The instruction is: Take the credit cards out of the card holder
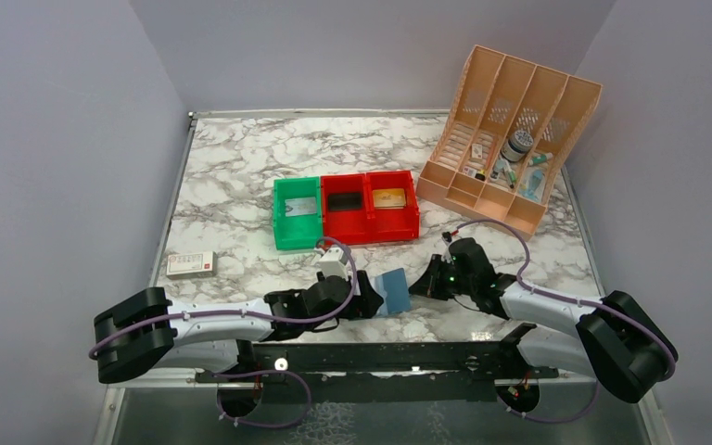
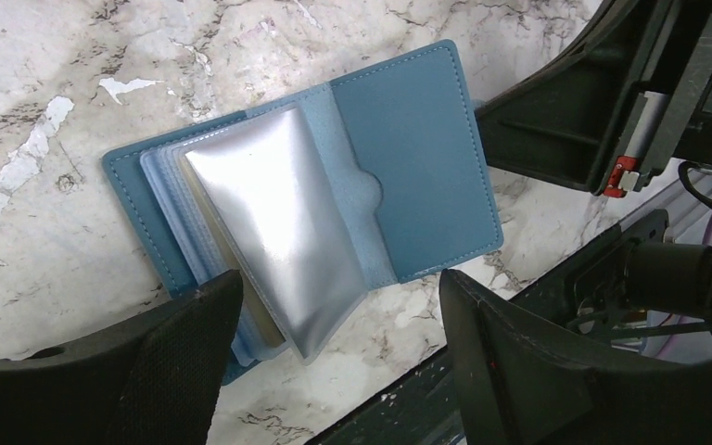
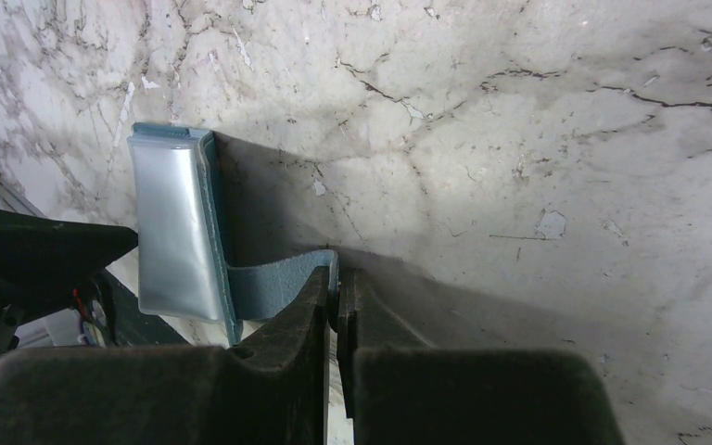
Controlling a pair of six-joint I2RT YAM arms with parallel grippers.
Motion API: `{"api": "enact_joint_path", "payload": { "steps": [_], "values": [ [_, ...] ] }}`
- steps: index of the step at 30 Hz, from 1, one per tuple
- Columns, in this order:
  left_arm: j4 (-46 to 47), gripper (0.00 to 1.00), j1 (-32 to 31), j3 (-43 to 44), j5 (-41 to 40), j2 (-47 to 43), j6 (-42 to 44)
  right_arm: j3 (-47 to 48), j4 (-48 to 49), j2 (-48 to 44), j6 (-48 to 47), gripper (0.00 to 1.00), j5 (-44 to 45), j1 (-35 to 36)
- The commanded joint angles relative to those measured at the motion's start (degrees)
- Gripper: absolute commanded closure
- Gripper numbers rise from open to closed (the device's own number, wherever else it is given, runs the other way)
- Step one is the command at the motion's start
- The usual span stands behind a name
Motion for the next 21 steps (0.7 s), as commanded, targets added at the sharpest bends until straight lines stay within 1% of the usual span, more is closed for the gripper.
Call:
{"api": "enact_joint_path", "payload": {
  "steps": [1,7,9,11,17,21],
  "values": [
    [1.86,0.22,-0.21,-0.73,0.12,0.68,-2.11,-1.05,0.10,0.49,-0.84,0.96,-0.35,0.12],
    [1.51,0.22,-0.30,-1.44,-0.24,-0.34,-2.38,-0.97,-0.19,0.22,-0.80,0.96,-0.34,0.13],
    [4.59,0.24,-0.25,-2.48,0.49,-0.67,-2.35,-1.09,-0.04,0.00,-0.77,0.96,-0.56,0.13],
    [7.97,0.28,-0.29,-3.22,1.88,-0.10,-2.10,-1.14,0.28,-0.15,-0.90,0.96,-1.04,0.12],
    [10.50,0.33,-0.75,-0.18,3.74,5.41,-0.53,-0.64,0.03,-0.29,-1.42,0.96,-2.01,0.13],
    [13.27,0.34,-1.75,2.55,3.94,6.99,1.51,-0.91,-0.04,-0.51,-1.62,0.95,-2.25,0.13]
  ]
}}
